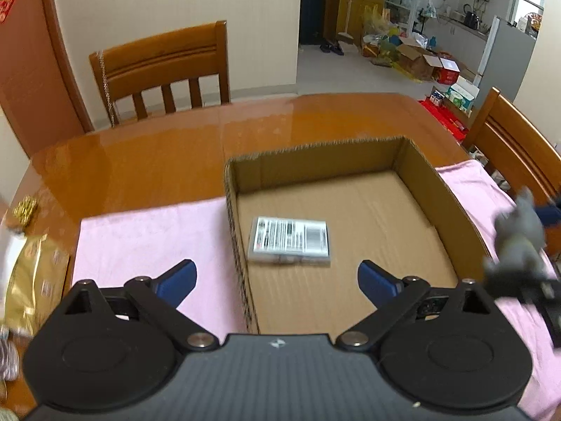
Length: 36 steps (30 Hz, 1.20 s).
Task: Organize rigid objects
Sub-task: 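Lower the grey cat into the cardboard box and open the right gripper, then grasp the clear plastic jar with the right gripper while the left gripper approaches the black oval case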
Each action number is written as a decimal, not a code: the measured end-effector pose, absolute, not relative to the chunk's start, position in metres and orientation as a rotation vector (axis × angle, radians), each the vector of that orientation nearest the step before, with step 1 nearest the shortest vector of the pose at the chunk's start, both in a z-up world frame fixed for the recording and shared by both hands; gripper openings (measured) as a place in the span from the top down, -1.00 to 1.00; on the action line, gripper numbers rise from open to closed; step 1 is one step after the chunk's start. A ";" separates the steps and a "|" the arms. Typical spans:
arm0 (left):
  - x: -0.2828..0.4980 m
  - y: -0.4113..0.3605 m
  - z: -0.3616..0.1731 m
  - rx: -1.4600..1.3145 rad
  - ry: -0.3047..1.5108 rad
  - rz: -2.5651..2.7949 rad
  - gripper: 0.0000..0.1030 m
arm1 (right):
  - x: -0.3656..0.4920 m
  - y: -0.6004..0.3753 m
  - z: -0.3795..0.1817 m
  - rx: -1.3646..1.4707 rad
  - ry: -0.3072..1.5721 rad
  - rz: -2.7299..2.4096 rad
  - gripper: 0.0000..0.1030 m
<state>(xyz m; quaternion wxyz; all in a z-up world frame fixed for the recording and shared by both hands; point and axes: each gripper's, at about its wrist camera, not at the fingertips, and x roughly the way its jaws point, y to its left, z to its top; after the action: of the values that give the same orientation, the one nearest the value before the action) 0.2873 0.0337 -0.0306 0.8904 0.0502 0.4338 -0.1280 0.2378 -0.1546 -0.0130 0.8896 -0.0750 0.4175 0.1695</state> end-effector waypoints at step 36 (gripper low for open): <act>0.153 0.070 -0.071 0.056 0.903 -0.078 -0.94 | 0.256 -0.153 -0.017 -0.126 0.824 0.284 -1.00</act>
<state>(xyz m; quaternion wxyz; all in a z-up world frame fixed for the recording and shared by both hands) 0.1530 0.0703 -0.0715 0.8986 0.0269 0.4363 -0.0379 0.2559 -0.1531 -0.0172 0.9046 -0.0612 0.3987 0.1375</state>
